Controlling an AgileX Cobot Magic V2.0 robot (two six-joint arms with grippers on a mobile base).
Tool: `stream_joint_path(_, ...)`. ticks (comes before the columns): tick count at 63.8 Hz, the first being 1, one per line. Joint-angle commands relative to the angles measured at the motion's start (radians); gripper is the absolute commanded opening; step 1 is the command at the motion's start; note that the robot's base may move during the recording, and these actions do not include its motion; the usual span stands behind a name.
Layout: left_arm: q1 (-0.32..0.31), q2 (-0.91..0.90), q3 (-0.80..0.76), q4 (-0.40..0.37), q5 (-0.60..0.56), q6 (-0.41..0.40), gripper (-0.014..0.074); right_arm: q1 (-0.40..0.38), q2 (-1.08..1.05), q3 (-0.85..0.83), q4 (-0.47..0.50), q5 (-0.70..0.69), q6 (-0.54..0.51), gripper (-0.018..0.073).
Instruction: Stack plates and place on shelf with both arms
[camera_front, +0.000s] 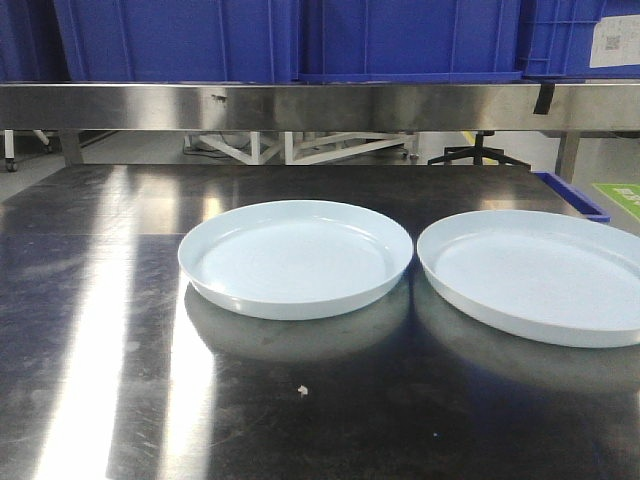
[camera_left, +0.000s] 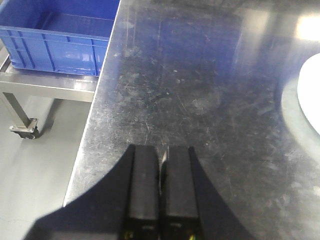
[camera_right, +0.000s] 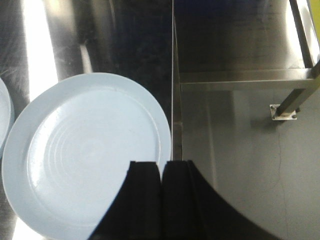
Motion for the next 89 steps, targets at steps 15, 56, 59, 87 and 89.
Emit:
stream_joint_path(15, 0.001, -0.003, -0.030, 0.002, -0.068, -0.003, 0.0087, -0.005, -0.007, -0.026, -0.001, -0.020, -0.008, 0.0159)
stream_joint_path(56, 0.001, -0.003, -0.030, 0.002, -0.068, -0.003, 0.0087, -0.005, 0.079, -0.028, -0.001, -0.056, -0.009, 0.0457)
stream_joint_path(59, 0.001, -0.003, -0.030, 0.002, -0.068, -0.003, 0.0087, -0.005, 0.113, -0.031, -0.001, -0.076, -0.009, 0.0457)
stream_joint_path(87, 0.001, -0.003, -0.030, 0.002, -0.068, -0.003, 0.0087, -0.036, 0.486, -0.159, -0.001, -0.169, -0.009, 0.0457)
stream_joint_path(89, 0.001, -0.003, -0.030, 0.002, -0.068, -0.003, 0.0087, -0.036, 0.497, -0.161, -0.001, -0.170, -0.009, 0.0457)
